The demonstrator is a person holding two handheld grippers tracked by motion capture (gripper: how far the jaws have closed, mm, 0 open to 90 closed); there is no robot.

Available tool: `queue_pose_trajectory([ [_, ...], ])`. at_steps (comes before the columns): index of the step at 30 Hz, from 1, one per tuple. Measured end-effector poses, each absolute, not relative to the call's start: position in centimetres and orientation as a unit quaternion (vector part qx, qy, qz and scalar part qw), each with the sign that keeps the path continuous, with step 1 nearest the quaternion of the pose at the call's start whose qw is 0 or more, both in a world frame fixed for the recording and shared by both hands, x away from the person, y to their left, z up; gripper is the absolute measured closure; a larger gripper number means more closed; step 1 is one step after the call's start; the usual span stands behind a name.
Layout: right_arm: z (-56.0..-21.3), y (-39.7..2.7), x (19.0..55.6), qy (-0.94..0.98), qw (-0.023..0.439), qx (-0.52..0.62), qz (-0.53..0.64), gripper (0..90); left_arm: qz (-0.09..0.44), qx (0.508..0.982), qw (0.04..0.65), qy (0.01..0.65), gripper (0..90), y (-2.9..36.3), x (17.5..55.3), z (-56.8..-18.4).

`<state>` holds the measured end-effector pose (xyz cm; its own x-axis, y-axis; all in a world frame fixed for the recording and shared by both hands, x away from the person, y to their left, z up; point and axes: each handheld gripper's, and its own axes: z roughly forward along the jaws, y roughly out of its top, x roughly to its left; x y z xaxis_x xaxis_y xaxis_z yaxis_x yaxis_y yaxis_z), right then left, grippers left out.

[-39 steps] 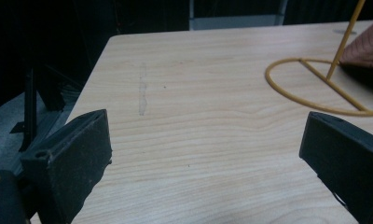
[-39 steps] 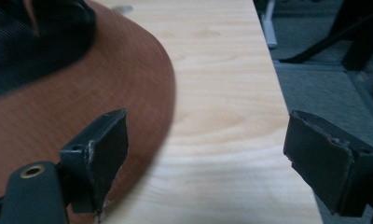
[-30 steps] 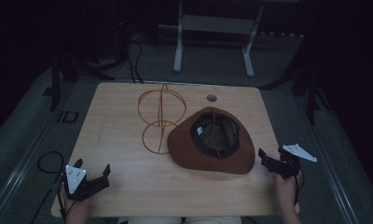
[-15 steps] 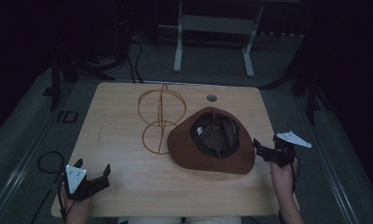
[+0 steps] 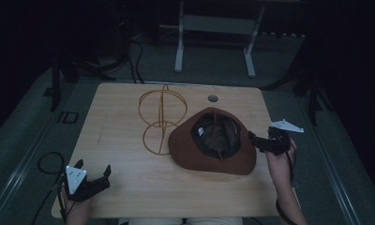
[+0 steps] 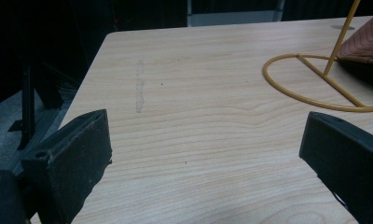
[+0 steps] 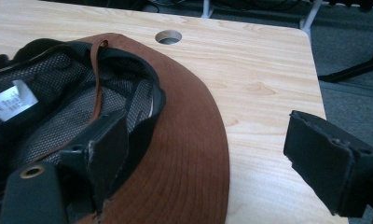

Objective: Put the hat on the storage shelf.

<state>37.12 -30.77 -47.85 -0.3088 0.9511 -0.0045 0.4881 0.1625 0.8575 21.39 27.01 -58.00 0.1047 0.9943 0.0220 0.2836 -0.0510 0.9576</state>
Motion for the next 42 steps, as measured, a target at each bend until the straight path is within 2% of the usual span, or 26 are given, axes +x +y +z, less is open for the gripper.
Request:
queue_pose_trajectory([
  [9, -48.0, -29.3, 39.7, 0.718, 0.233, 0.506, 0.418, 15.7, 0.404, 0.603, 0.438, 0.53, 2.9, 27.0, 21.4, -58.0],
  [16, -48.9, -27.6, 41.5, 0.729, 0.228, 0.515, 0.388, 16.8, 0.404, 0.605, 0.436, 0.529, 2.9, 27.0, 21.4, -58.0],
  [18, -49.2, -27.2, 42.1, 0.734, 0.224, 0.517, 0.379, 13.4, 0.402, 0.604, 0.439, 0.53, 2.9, 27.0, 21.4, -58.0],
  [22, -49.7, -26.6, 42.9, 0.74, 0.21, 0.515, 0.379, 12.5, 0.398, 0.596, 0.456, 0.528, 2.8, 26.9, 21.3, -57.7],
  [26, -50.3, -25.6, 44.3, 0.753, 0.21, 0.519, 0.347, 12.8, 0.398, 0.614, 0.437, 0.523, 2.8, 26.3, 21.4, -57.8],
  [28, -50.4, -25.4, 44.6, 0.755, 0.207, 0.52, 0.342, 14.3, 0.394, 0.626, 0.425, 0.521, 2.9, 26.1, 21.4, -57.9],
  [29, -50.6, -25.1, 45.1, 0.767, 0.211, 0.513, 0.323, 21.5, 0.391, 0.628, 0.426, 0.52, 2.9, 26.0, 21.5, -57.9],
  [31, -50.8, -24.8, 45.5, 0.771, 0.206, 0.513, 0.317, 24.7, 0.394, 0.629, 0.438, 0.508, 2.9, 25.7, 21.4, -57.9],
  [36, -51.2, -24.2, 46.3, 0.773, 0.205, 0.518, 0.304, 24.9, 0.388, 0.629, 0.452, 0.499, 3.7, 25.6, 21.3, -57.7],
  [39, -51.7, -23.4, 46.7, 0.782, 0.214, 0.516, 0.277, 30.9, 0.378, 0.629, 0.451, 0.508, 4.2, 25.6, 21.3, -57.6],
  [42, -52.1, -23.1, 46.9, 0.784, 0.212, 0.518, 0.267, 31.0, 0.37, 0.625, 0.455, 0.516, 4.3, 25.6, 21.3, -57.4],
])
